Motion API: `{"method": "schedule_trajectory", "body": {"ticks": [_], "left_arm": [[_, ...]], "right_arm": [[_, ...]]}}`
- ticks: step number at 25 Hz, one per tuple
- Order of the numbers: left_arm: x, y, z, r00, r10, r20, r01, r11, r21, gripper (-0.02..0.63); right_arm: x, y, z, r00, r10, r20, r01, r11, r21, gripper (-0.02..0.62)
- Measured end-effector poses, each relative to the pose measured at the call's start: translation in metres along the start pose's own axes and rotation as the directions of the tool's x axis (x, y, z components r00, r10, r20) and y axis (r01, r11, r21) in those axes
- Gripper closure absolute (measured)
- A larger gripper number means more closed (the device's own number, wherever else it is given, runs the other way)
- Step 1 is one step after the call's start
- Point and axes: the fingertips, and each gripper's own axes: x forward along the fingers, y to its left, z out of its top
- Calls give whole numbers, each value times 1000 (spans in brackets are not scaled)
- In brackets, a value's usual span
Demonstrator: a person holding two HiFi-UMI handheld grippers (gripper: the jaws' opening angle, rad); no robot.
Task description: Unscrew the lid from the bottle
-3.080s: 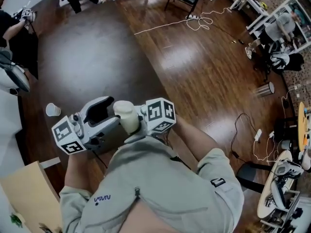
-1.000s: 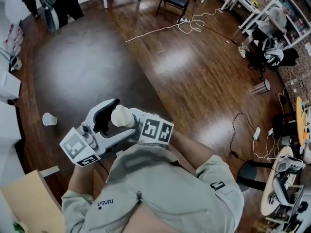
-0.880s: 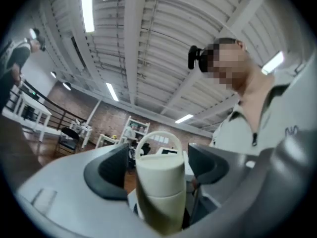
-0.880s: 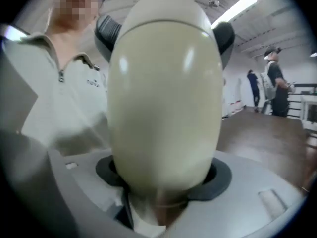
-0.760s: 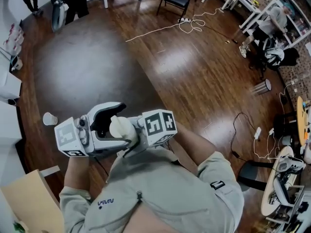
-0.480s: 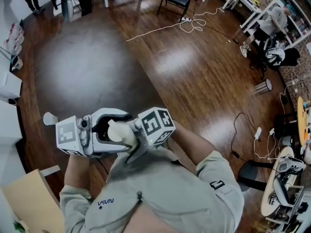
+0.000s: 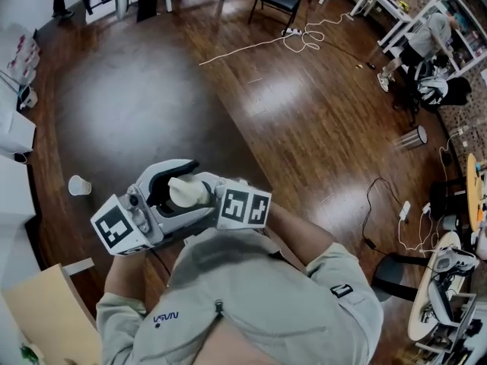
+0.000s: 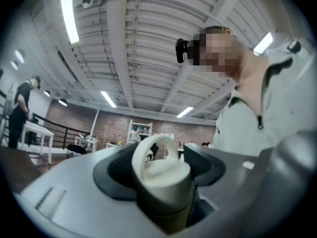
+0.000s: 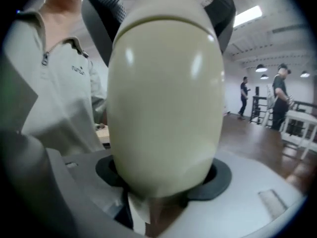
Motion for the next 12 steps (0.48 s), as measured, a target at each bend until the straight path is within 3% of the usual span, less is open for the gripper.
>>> {"method": "schedule_trajectory", "body": {"ticks": [2,3,6,9,12], "left_arm": [[3,6,1,994,112,-18,-111,993,47,304],[4,11,0,985,174,-23,-172,983,69,304],[2,32,-11,931,364,-15,-360,927,106,304],[-3,46,-24,867,499,1,-496,861,114,307],[-4,48,-32,835,551,7,-549,831,90,313]], "right_arm": [[-1,-24,-2,981,-191,-24,190,981,-24,298],[-4,-38,-4,956,-290,-40,288,957,-40,298],[-16,-73,-15,838,-540,-78,537,842,-56,298],[-21,-88,-25,746,-659,-94,659,751,-32,298],[-20,-89,-33,718,-689,-99,692,722,-12,298]]}}
